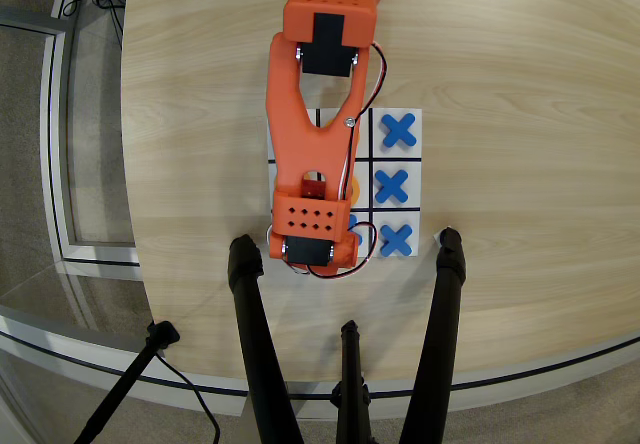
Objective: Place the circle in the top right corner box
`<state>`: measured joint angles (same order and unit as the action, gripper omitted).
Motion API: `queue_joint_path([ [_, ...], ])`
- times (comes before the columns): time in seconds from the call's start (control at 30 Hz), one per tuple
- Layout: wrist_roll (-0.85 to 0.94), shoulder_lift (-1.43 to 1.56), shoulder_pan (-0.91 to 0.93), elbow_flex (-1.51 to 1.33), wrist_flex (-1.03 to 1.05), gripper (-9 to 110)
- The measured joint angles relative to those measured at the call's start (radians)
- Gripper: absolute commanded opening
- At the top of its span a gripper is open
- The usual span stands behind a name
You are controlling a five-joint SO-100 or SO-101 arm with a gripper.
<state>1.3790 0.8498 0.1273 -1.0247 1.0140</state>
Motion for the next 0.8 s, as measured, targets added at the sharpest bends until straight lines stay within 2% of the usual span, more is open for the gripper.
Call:
queue_joint_path([
  [0.8,0.005,0.003,0.015,-0.023,0.026,0],
])
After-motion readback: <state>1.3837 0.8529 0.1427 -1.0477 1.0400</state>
